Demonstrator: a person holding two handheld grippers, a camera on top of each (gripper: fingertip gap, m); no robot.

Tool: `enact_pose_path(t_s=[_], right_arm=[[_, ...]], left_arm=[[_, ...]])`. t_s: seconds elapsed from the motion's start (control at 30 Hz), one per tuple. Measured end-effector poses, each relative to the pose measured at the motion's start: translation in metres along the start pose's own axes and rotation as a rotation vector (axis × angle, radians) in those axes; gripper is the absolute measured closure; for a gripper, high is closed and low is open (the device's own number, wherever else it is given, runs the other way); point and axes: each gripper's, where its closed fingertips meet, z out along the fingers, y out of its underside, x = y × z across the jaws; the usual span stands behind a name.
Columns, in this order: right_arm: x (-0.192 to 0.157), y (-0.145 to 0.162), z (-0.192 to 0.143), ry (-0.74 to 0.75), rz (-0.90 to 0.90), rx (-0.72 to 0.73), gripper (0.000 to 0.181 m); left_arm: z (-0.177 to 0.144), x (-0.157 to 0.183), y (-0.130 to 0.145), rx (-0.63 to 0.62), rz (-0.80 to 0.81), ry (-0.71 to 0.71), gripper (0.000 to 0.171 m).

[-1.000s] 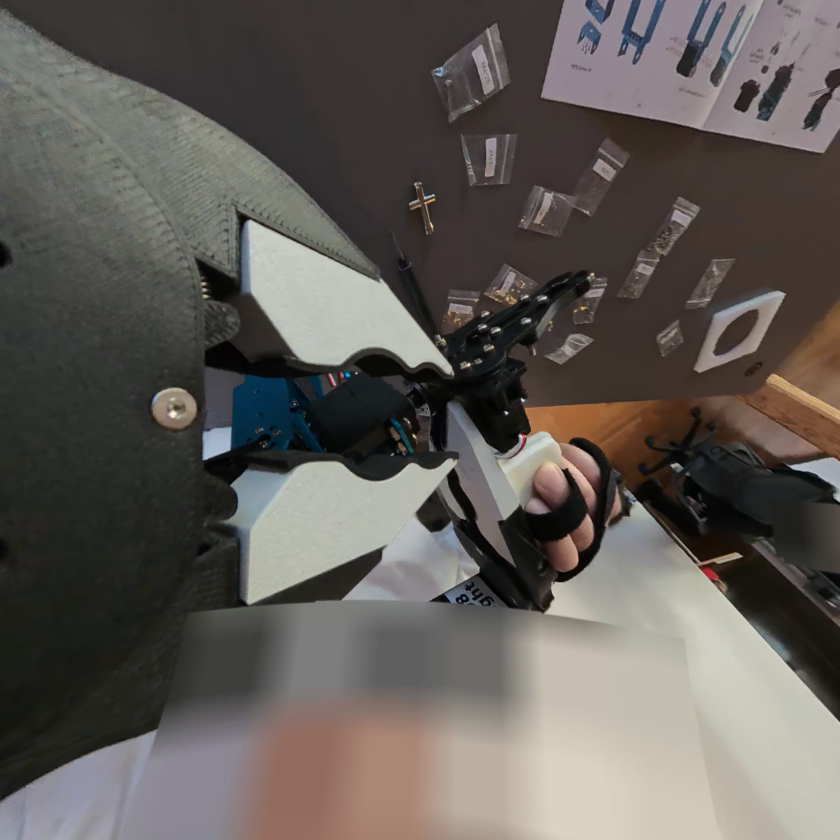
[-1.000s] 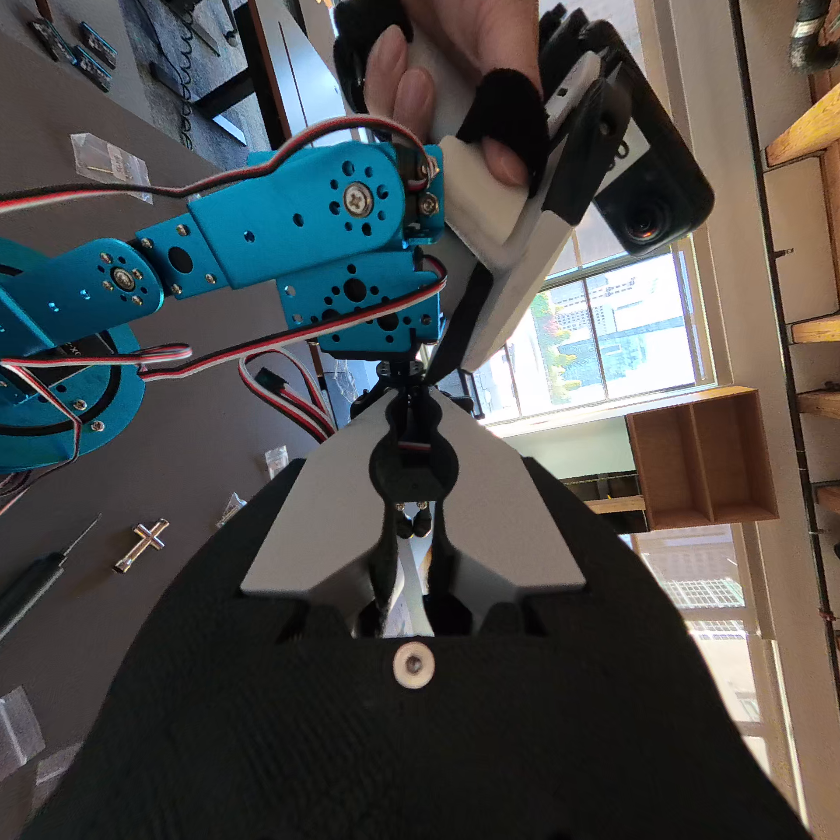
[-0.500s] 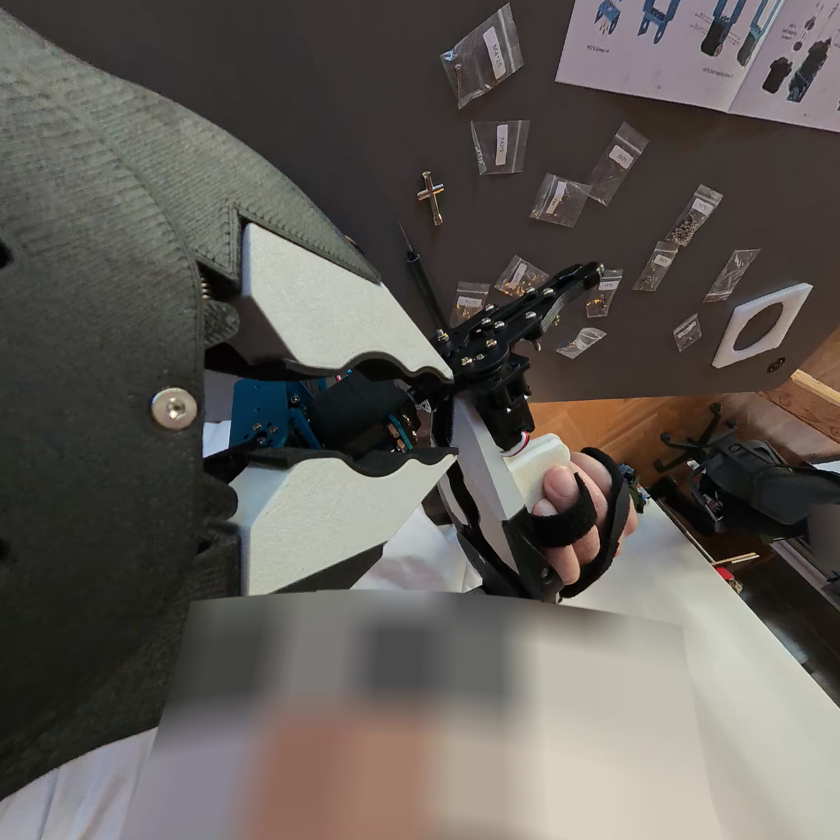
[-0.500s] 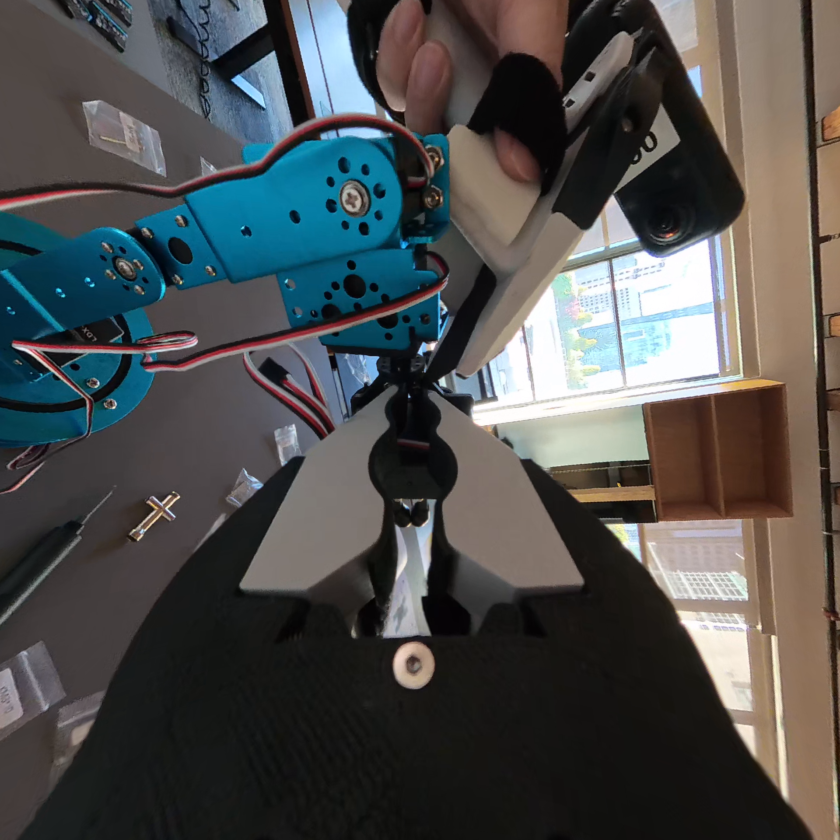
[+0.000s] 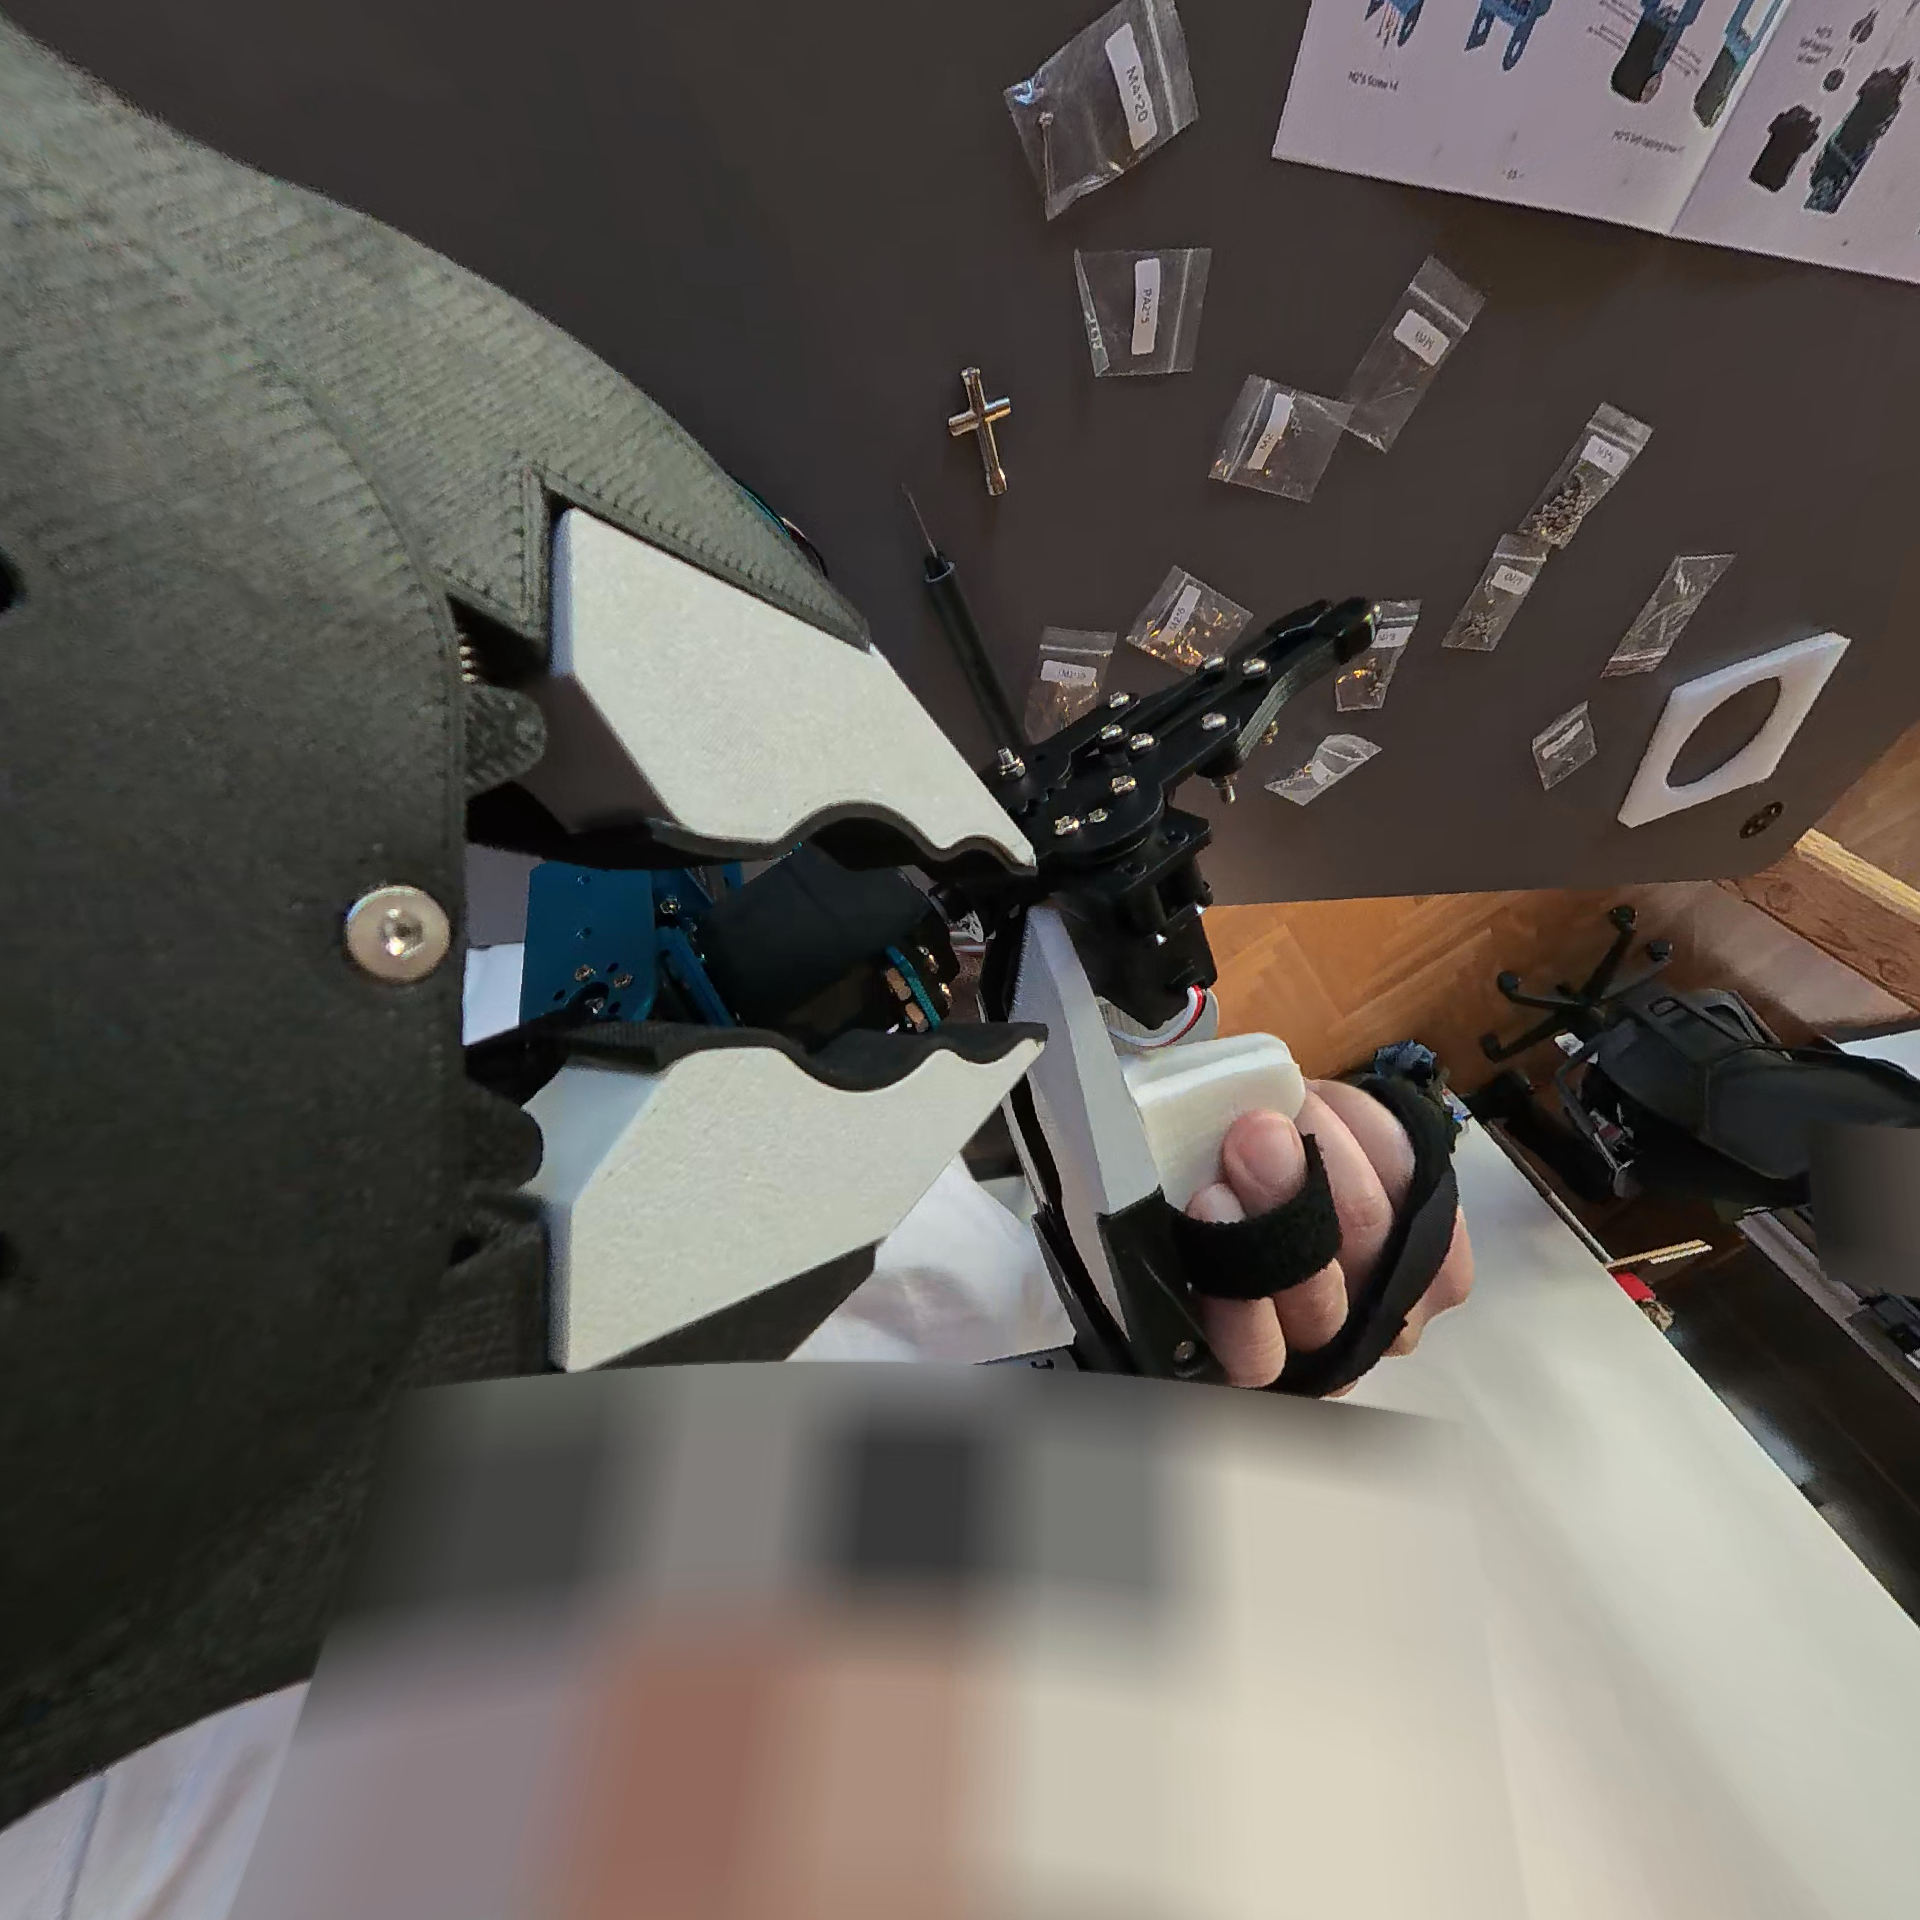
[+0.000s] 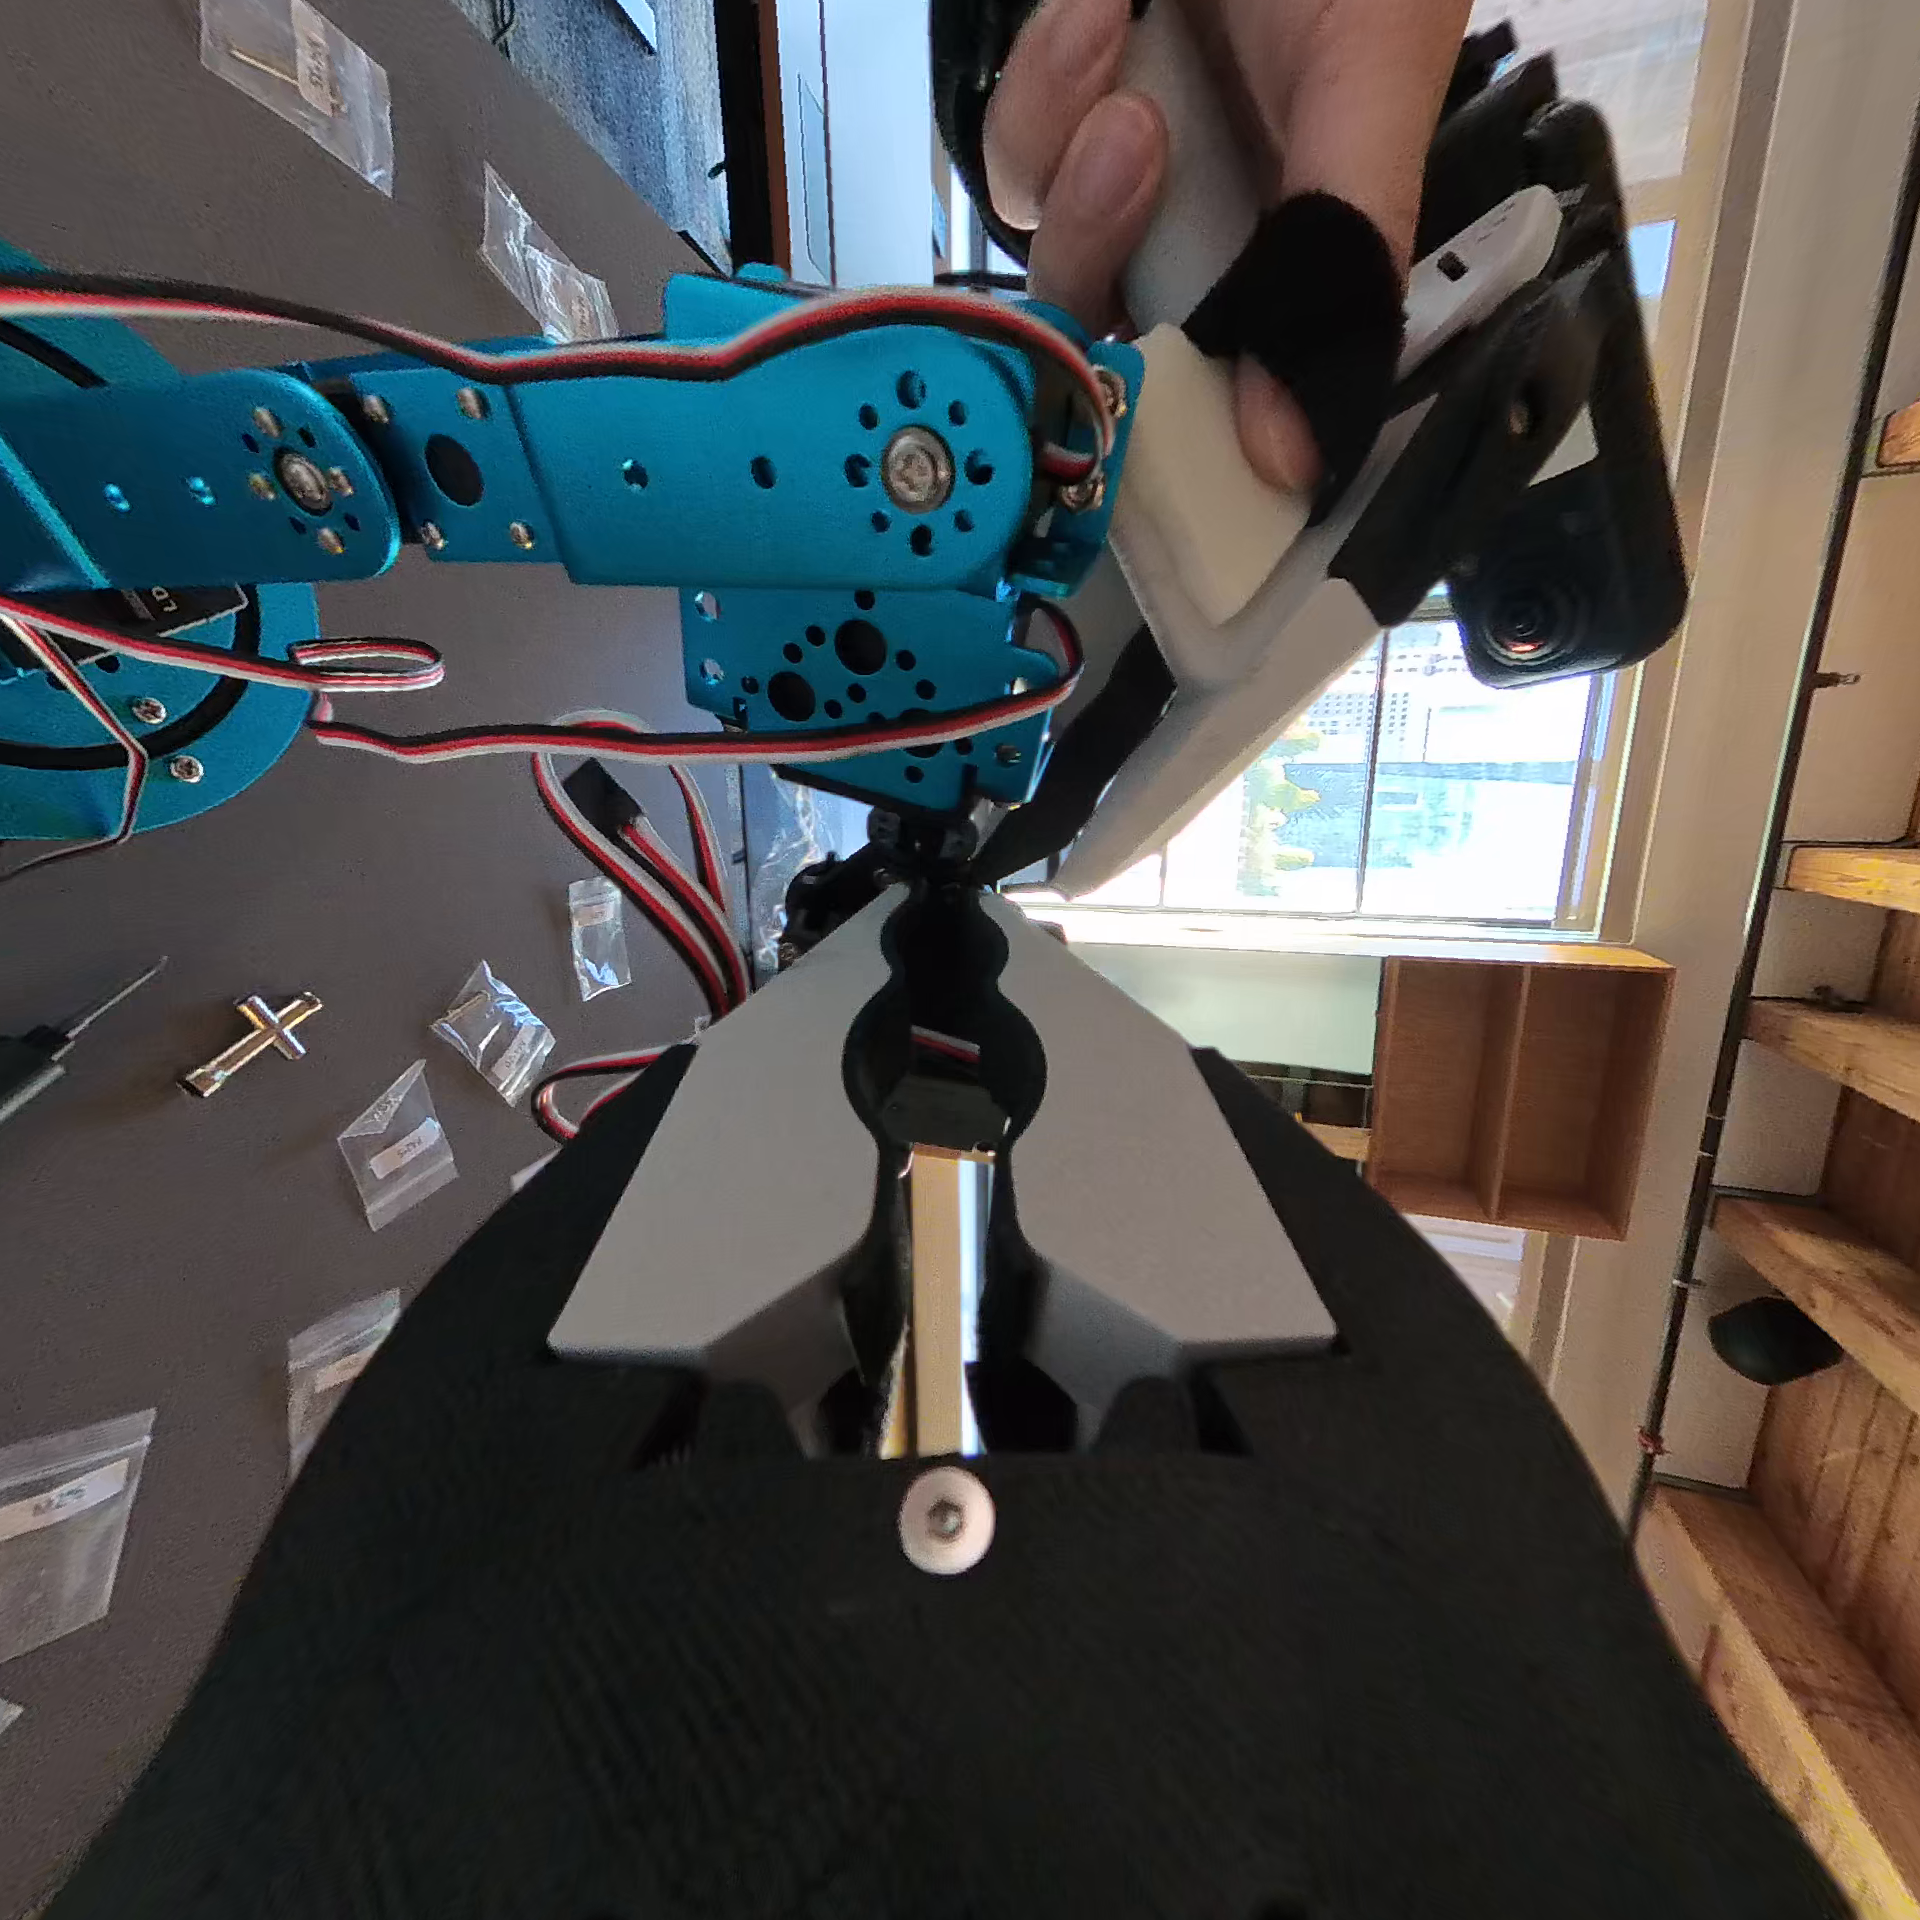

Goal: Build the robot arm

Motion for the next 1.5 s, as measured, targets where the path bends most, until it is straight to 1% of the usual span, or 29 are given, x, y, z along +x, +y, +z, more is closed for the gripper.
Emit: enact_pose_path(t_s=[0.1,0.17,0.23,0.37,0.4,0.57,0.7,0.93,1.17,1.5], right_arm=[[0.0004,-0.0008,-0.0005,0.031,-0.051,0.008,0.178],[0.0005,-0.0013,-0.0008,0.069,-0.149,0.011,0.178],[0.0,-0.0021,-0.0006,0.091,-0.207,0.012,0.178],[-0.0004,-0.0017,-0.0005,0.053,-0.208,0.014,0.177],[-0.0007,-0.0016,0.0001,0.048,-0.204,0.015,0.177],[-0.0007,-0.0019,0.0003,0.024,-0.046,0.033,0.178],[-0.0008,-0.0028,0.0003,0.036,-0.002,0.061,0.178],[-0.0008,-0.0025,0.0008,-0.006,0.016,0.095,0.177],[-0.0007,-0.0011,0.0005,0.004,0.174,0.083,0.177],[-0.0009,-0.0011,0.0002,0.014,0.102,0.078,0.177]], left_arm=[[-0.0003,-0.0004,-0.0003,0.009,-0.018,0.018,0.147],[-0.0004,-0.0008,-0.0006,0.016,-0.034,0.025,0.148],[-0.0003,-0.0011,-0.0006,0.016,-0.039,0.03,0.148],[-0.0002,-0.0009,-0.0005,0.012,-0.038,0.034,0.148],[-0.0002,-0.0012,-0.0005,0.009,-0.036,0.03,0.148],[-0.0004,-0.0013,-0.0003,0.004,-0.027,0.023,0.147],[-0.0005,-0.0015,-0.0002,0.004,-0.029,0.019,0.148],[-0.0001,-0.0021,-0.0003,-0.007,-0.017,-0.005,0.148],[0.0,-0.0018,-0.0003,-0.005,-0.016,-0.01,0.148],[0.0002,-0.002,-0.0008,0.0,-0.029,-0.003,0.149]])
